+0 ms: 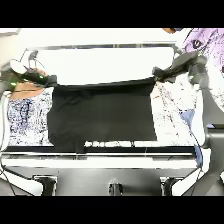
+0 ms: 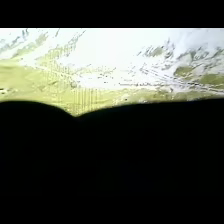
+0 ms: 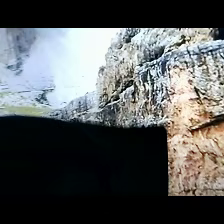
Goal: Fold the clothes and pants, and hang the long-sleeved shirts on hangers.
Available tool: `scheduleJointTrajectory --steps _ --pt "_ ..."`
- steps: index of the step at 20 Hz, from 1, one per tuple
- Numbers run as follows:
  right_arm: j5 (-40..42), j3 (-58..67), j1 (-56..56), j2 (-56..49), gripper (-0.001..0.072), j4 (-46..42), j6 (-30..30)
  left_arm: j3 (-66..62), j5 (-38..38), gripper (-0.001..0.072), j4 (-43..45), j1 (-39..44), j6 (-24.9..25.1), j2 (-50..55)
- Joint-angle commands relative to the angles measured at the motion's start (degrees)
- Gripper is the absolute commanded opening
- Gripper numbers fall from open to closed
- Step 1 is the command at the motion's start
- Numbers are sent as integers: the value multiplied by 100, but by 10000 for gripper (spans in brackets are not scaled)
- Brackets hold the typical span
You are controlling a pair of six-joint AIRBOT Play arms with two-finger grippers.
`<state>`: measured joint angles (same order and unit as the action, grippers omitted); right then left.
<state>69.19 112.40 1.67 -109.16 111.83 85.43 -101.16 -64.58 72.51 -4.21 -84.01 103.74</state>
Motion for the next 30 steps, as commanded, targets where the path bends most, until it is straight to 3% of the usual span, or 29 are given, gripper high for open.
scheduleJointTrajectory --steps 1,3,4,5,6,7,11,14,18,22,24,30 --pt "-258 2 -46 -789 30 17 -109 15 293 21 -72 142 0 772" --pt "-216 0 -44 -901 31 20 -131 15 269 25 -229 142 0 894" --pt "-201 2 -44 -905 41 22 -136 15 254 79 -295 129 -4 887" --pt "-149 20 -44 -883 132 72 -195 -7 186 230 -354 101 -28 846" --pt "-20 52 -33 -831 292 133 -181 -94 9 421 -372 57 -61 800" --pt "136 74 11 -723 392 131 -46 -232 -278 539 -369 -22 -61 723" --pt "1412 15 452 31 405 131 1060 -343 -1351 540 -348 -723 7 -15" --pt "1674 -774 1147 767 406 739 1318 581 -1620 540 -374 -1491 0 -935" --pt "1574 -3338 1882 1967 420 964 1746 2806 -1403 537 -391 -2341 -125 -2441" --pt "1086 -5431 1947 2627 450 986 2133 4365 -1207 537 -391 -2691 -216 -3473" --pt "920 -5976 1950 2656 485 1027 2306 4636 -1191 537 -374 -2686 -212 -3661" --pt "402 -6476 1950 2653 484 1475 2680 4649 -1095 537 -374 -2677 -216 -3663"
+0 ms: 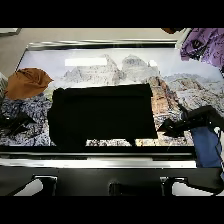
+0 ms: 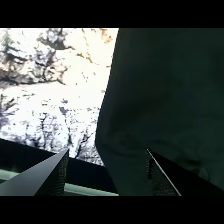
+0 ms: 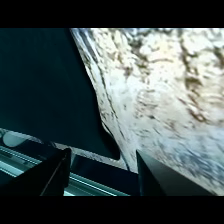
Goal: Fold the clothes and pants, and hang the long-sleeved shirts on hangers.
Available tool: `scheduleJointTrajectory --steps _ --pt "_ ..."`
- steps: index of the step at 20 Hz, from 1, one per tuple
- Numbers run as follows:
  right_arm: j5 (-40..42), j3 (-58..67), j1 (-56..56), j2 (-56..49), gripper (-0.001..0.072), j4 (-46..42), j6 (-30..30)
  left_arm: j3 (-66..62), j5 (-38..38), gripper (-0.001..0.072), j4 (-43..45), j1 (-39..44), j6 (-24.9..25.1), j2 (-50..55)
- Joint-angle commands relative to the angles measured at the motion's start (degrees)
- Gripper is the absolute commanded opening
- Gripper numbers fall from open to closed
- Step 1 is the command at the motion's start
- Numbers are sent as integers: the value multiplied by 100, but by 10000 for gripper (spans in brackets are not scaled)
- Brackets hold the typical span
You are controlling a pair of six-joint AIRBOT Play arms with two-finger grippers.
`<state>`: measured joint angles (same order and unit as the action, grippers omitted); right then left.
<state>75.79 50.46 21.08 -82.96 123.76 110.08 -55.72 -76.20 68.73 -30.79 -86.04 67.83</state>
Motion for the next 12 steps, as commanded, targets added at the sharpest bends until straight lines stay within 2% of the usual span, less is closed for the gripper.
scheduleJointTrajectory --steps 1,6,8,9,10,12 --pt "-319 -334 7 33 484 382 254 105 68 537 4 -20 -13 -72" --pt "-511 -780 -273 -7 482 619 415 105 70 540 7 -20 -96 -72" --pt "-778 -870 -520 -7 452 634 409 109 74 542 7 -20 -109 -72" --pt "-883 -868 -586 0 269 649 409 149 81 542 2 -22 -66 -74" --pt "-997 -868 -601 31 50 669 407 238 83 542 -85 -55 168 -79" --pt "-1191 -868 -599 179 30 647 304 651 282 542 -883 -304 730 -109"
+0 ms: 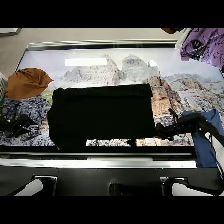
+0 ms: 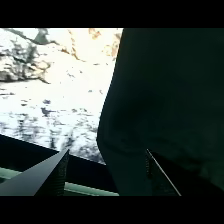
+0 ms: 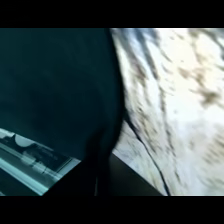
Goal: Fold the clothes and pants, and hang the long-sleeved shirts on hangers.
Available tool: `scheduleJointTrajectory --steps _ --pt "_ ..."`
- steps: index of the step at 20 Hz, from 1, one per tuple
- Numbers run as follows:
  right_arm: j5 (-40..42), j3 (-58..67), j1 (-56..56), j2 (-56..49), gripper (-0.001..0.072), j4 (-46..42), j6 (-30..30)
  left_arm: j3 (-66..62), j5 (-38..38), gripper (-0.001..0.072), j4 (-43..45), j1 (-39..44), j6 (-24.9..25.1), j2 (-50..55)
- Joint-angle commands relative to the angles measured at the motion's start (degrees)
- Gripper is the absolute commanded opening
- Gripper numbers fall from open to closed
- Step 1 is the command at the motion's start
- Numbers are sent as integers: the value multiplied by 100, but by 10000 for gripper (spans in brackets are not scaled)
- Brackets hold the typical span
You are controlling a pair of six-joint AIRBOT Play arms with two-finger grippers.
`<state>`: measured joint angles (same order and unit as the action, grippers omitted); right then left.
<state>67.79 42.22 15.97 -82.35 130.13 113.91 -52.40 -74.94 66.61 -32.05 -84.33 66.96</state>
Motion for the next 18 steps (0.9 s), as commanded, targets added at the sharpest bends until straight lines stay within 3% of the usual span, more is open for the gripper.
scheduleJointTrajectory --steps 1,3,6,18 --pt "-431 -44 -87 214 30 11 -109 586 249 542 -1158 -319 916 -20" --pt "-382 -44 -87 380 30 11 -232 1134 420 541 -1672 -476 1440 -9" --pt "-199 -44 -90 643 31 11 -275 1799 649 541 -1698 -466 1687 -7" --pt "133 -44 -90 813 31 35 -468 2236 1220 541 -1825 -461 1864 138"
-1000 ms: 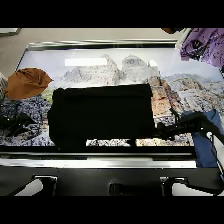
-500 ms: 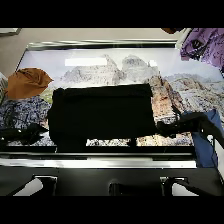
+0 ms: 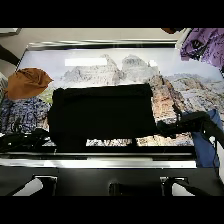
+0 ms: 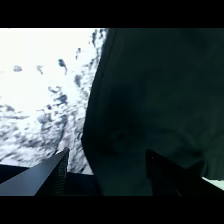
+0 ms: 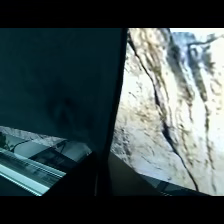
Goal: Fold the clothes and pants, and hang the long-sleeved shirts on hangers.
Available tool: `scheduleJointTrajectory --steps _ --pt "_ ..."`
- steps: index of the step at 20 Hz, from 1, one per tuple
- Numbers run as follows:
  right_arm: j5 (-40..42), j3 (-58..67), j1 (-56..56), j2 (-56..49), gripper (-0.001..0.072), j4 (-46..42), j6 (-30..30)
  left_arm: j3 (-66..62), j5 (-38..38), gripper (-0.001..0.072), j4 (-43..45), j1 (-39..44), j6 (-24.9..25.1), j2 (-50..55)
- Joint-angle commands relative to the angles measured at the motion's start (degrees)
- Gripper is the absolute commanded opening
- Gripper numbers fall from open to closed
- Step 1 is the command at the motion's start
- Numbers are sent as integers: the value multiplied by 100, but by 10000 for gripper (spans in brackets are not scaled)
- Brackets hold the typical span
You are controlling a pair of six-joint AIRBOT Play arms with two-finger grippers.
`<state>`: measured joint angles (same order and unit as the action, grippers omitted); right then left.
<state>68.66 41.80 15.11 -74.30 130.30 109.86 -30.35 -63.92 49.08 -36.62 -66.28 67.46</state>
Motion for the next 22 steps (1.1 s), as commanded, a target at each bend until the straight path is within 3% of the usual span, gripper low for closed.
scheduleJointTrajectory --steps 1,3,5,7,9,12,16,20,22 --pt "48 -2 -4 9 31 17 -87 31 125 541 -166 -4 142 184" --pt "57 -2 -4 13 31 17 -87 28 181 540 -385 -7 199 374" --pt "46 -2 -4 68 31 17 -90 28 199 482 -634 -7 308 505" --pt "24 -2 -4 170 30 20 -114 28 173 213 -887 17 507 546" --pt "28 -2 -9 304 30 66 -149 -7 81 20 -1115 122 658 544" --pt "-46 127 -9 538 29 365 -151 -299 -66 17 -1204 507 656 494" --pt "-197 1281 -254 573 28 476 -225 -1659 -114 15 -1064 1270 59 387" --pt "-424 3377 -831 573 29 -426 -1036 -4478 -496 15 625 1993 -920 363" --pt "-133 4564 -859 575 28 -614 -1416 -6111 -833 15 1604 2238 -1429 354"
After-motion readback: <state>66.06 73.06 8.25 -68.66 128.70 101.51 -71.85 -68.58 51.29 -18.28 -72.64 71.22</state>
